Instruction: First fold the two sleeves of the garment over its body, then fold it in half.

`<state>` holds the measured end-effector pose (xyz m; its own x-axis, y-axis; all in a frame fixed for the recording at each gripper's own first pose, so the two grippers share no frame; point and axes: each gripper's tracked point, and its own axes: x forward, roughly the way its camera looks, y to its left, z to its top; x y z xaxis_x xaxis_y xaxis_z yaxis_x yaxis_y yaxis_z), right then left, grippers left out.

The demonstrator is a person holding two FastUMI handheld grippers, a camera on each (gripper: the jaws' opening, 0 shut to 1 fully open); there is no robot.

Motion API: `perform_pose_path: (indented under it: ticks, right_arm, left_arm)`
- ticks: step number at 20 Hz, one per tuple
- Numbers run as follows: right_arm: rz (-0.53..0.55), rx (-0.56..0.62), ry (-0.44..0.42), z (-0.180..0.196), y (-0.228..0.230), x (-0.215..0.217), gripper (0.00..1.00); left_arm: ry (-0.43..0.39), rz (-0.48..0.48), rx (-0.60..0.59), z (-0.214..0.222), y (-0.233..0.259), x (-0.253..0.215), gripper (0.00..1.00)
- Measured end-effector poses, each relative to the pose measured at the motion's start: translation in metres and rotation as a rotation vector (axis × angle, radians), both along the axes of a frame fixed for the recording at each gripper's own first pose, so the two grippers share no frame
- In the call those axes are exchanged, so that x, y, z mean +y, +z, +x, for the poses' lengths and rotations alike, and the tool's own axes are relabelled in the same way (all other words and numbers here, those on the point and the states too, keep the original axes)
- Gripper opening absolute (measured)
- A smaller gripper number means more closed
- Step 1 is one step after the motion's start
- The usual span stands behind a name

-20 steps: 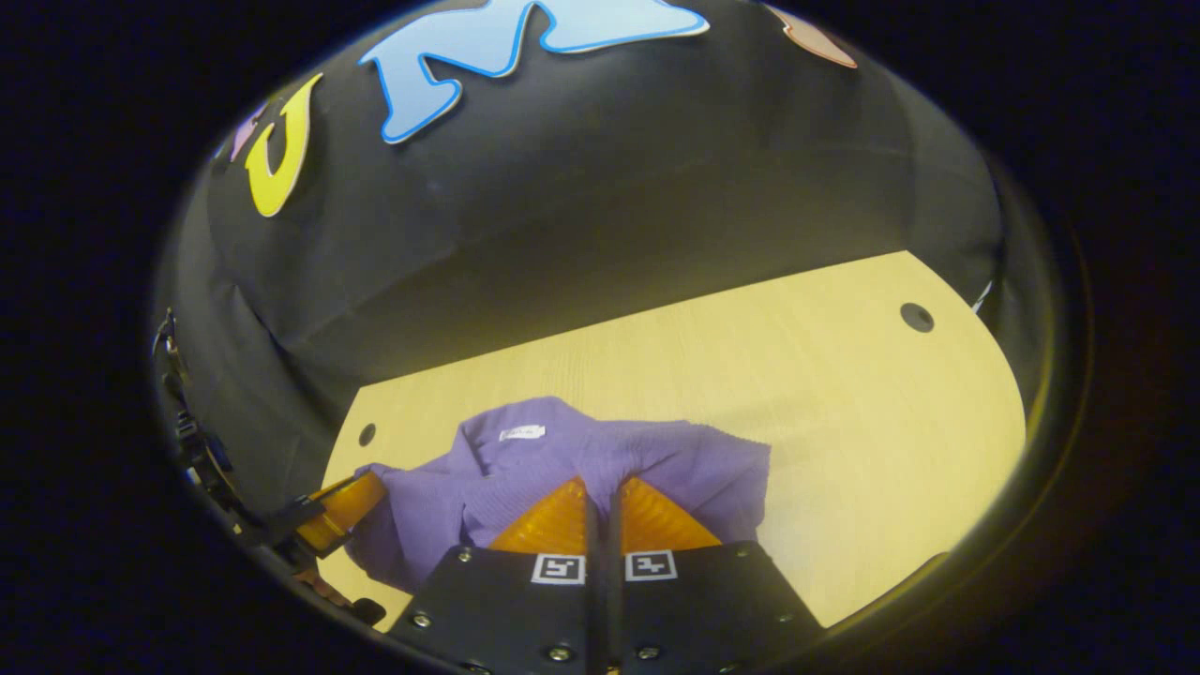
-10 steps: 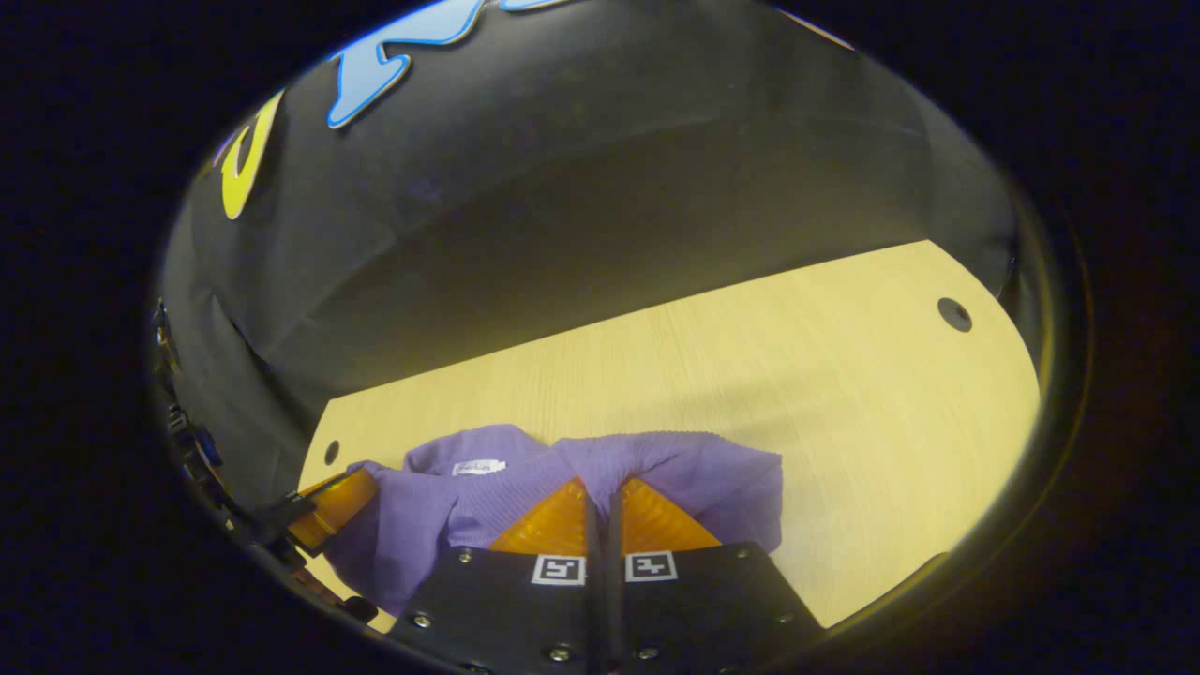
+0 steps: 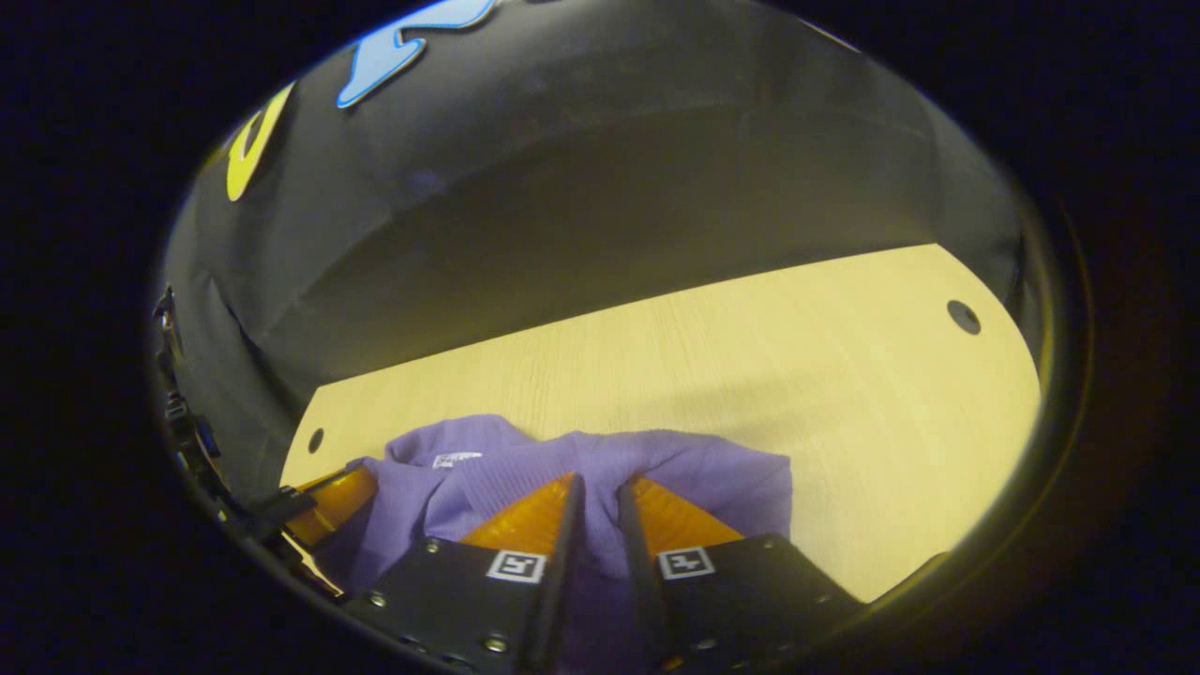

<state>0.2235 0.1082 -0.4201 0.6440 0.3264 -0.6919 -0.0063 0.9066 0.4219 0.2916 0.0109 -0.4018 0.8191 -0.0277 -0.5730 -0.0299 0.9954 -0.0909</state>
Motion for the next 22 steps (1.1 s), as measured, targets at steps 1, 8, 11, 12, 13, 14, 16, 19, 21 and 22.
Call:
perform_pose_path:
  ticks: [1, 8, 11, 12, 13, 14, 16, 19, 21, 22]
  right_arm:
    - [-0.009, -0.015, 0.0, 0.0, 0.006, -0.001, 0.39]
    - [-0.069, -0.104, 0.014, -0.016, 0.055, -0.014, 0.46]
    - [-0.073, -0.144, 0.014, -0.031, 0.088, -0.021, 0.46]
    - [-0.076, -0.16, 0.015, -0.038, 0.099, -0.022, 0.46]
    - [-0.078, -0.176, 0.017, -0.045, 0.112, -0.025, 0.46]
    - [-0.08, -0.194, 0.016, -0.052, 0.125, -0.026, 0.46]
    - [-0.086, -0.231, 0.015, -0.067, 0.153, -0.031, 0.46]
    - [-0.1, -0.289, 0.016, -0.095, 0.195, -0.041, 0.46]
    - [-0.106, -0.327, 0.012, -0.114, 0.22, -0.047, 0.46]
    - [-0.109, -0.345, 0.009, -0.126, 0.231, -0.05, 0.46]
  left_arm:
    - [0.006, -0.011, -0.005, -0.003, 0.005, -0.001, 0.3]
    - [-0.006, -0.02, -0.053, -0.033, 0.056, -0.01, 0.33]
    - [-0.02, -0.015, -0.102, -0.051, 0.091, -0.017, 0.31]
    - [-0.025, -0.015, -0.12, -0.059, 0.104, -0.019, 0.32]
    - [-0.027, -0.015, -0.137, -0.068, 0.117, -0.021, 0.33]
    - [-0.033, -0.014, -0.153, -0.077, 0.129, -0.024, 0.34]
    - [-0.044, -0.012, -0.18, -0.096, 0.153, -0.028, 0.31]
    - [-0.054, -0.017, -0.225, -0.131, 0.188, -0.035, 0.33]
    - [-0.059, -0.011, -0.255, -0.156, 0.209, -0.037, 0.34]
    - [-0.063, -0.006, -0.264, -0.171, 0.219, -0.037, 0.31]
